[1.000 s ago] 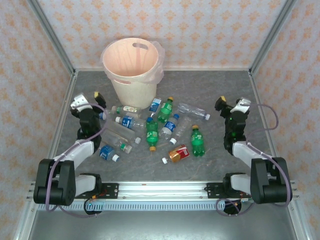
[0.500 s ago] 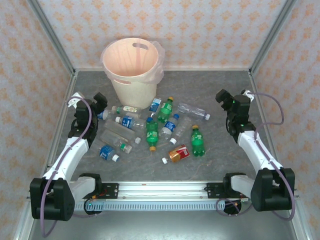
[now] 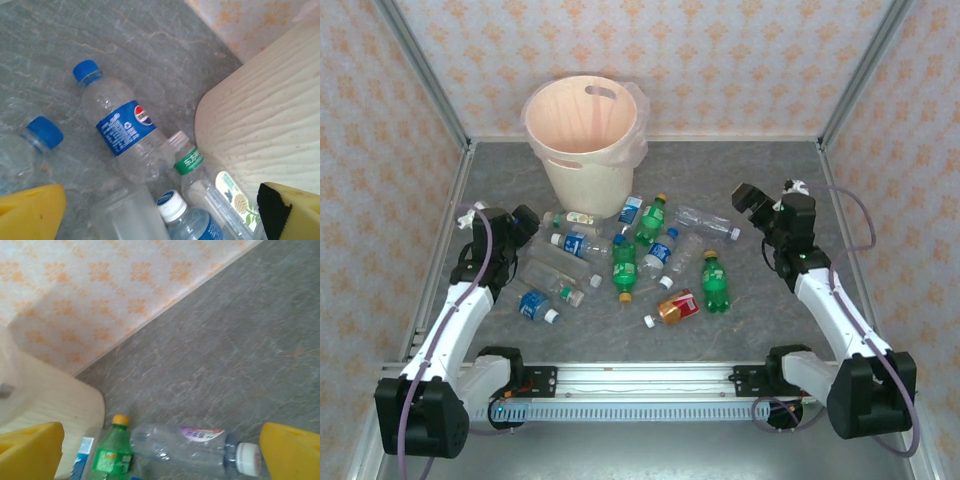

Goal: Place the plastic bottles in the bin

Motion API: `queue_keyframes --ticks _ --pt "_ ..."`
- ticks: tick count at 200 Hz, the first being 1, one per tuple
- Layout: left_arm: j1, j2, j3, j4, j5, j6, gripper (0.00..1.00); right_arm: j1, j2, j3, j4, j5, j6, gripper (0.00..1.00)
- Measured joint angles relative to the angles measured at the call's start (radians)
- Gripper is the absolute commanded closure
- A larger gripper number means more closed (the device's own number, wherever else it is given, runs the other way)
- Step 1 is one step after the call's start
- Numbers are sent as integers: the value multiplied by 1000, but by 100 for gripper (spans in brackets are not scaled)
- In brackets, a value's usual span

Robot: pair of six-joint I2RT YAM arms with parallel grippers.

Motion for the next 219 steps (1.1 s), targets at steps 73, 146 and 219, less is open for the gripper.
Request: queue_keyframes --ticks 73,146,219 --pt "0 -63 13 -298 -50 -100 1 90 -33 87 -58 -38 11 0" --pt "0 -204 -140 -381 49 -251 1 187 -32 173 -115 -45 10 0" --pt "0 -191 -192 -393 99 -279 2 297 -4 237 -171 -17 6 0"
